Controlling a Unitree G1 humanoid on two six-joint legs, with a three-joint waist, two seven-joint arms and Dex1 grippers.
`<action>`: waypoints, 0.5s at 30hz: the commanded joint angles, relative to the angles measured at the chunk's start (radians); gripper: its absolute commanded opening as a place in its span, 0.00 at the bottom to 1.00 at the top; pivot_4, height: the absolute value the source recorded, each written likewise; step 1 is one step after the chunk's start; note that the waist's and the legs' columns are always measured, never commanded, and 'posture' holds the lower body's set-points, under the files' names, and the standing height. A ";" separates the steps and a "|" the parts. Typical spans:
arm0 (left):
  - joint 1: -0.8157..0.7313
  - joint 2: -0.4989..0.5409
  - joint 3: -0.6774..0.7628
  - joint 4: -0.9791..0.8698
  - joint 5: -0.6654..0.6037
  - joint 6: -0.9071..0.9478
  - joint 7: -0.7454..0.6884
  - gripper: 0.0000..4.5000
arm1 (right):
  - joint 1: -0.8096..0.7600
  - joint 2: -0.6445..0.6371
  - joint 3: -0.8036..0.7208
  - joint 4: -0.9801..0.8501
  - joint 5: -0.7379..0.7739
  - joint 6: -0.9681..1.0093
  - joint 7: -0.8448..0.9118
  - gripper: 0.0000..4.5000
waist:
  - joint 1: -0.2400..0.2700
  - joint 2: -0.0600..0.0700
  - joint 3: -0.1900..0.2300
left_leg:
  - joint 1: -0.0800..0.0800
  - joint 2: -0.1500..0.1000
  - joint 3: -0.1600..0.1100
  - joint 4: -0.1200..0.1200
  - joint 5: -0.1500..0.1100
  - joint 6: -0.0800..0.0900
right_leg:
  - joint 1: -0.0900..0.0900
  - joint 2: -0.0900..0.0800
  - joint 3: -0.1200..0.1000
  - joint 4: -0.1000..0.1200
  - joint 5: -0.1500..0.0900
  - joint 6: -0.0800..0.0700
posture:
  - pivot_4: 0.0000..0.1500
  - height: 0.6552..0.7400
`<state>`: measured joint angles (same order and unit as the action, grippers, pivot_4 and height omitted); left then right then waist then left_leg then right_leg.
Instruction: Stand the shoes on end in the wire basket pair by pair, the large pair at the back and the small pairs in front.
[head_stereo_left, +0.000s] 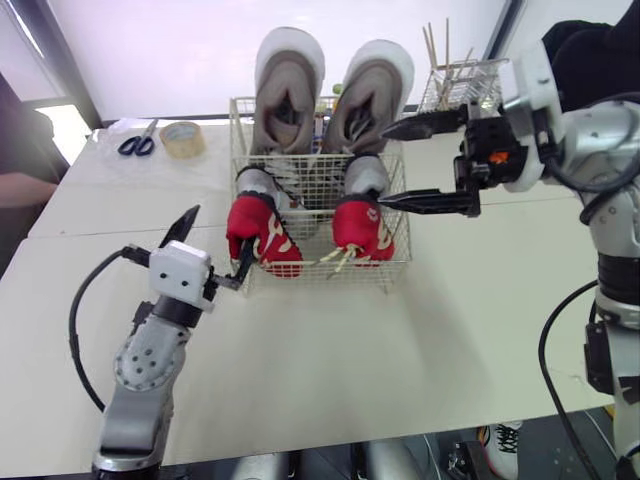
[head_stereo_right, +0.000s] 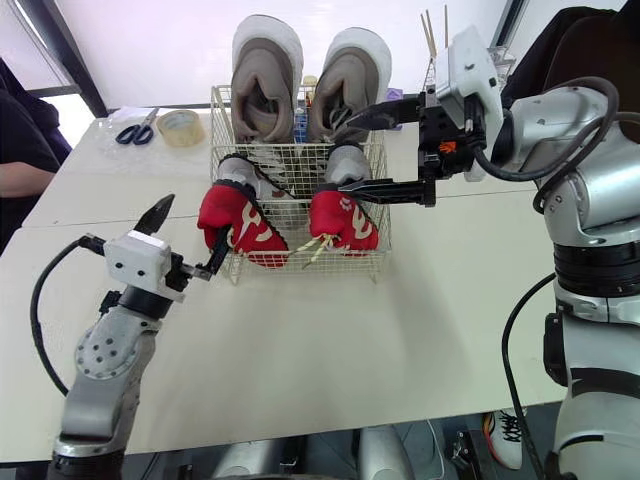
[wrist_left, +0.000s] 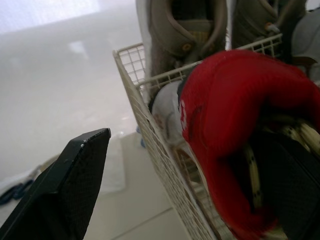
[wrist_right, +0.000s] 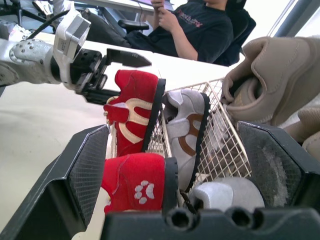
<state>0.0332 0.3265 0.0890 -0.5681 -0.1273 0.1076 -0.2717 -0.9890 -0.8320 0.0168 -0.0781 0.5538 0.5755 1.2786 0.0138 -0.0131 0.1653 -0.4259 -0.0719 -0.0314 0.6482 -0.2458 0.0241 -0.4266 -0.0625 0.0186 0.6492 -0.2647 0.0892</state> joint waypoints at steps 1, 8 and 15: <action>-0.001 0.029 0.020 -0.073 -0.114 0.113 -0.054 1.00 | -0.004 0.006 -0.034 -0.005 0.003 -0.026 -0.009 1.00 | 0.000 0.000 0.000 | 0.000 0.000 0.000 0.000 0.000 0.000 | 0.000 0.000 0.000 0.000 0.000 0.000 | 1.00 1.00; 0.000 0.174 0.192 -0.180 -0.395 0.375 -0.130 1.00 | 0.013 -0.008 -0.035 0.005 -0.004 -0.039 0.000 1.00 | -0.004 0.000 0.001 | 0.000 0.000 0.000 -0.001 0.000 0.000 | -0.001 0.000 0.000 0.000 0.000 0.000 | 1.00 1.00; 0.161 0.542 0.587 -0.192 -0.843 0.732 -0.374 1.00 | 0.070 -0.088 -0.077 -0.002 0.005 -0.007 0.003 1.00 | -0.004 0.001 0.002 | 0.000 0.000 0.000 0.000 0.000 0.000 | 0.000 0.000 0.000 0.000 0.000 0.000 | 1.00 1.00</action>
<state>0.1655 0.8162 0.5427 -0.7476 -0.8611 0.7703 -0.5573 -0.9205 -0.8946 -0.0107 -0.0630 0.5515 0.5620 1.2839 0.0098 -0.0118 0.1676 -0.4255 -0.0718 -0.0314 0.6476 -0.2459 0.0242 -0.4266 -0.0624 0.0182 0.6485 -0.2653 0.0880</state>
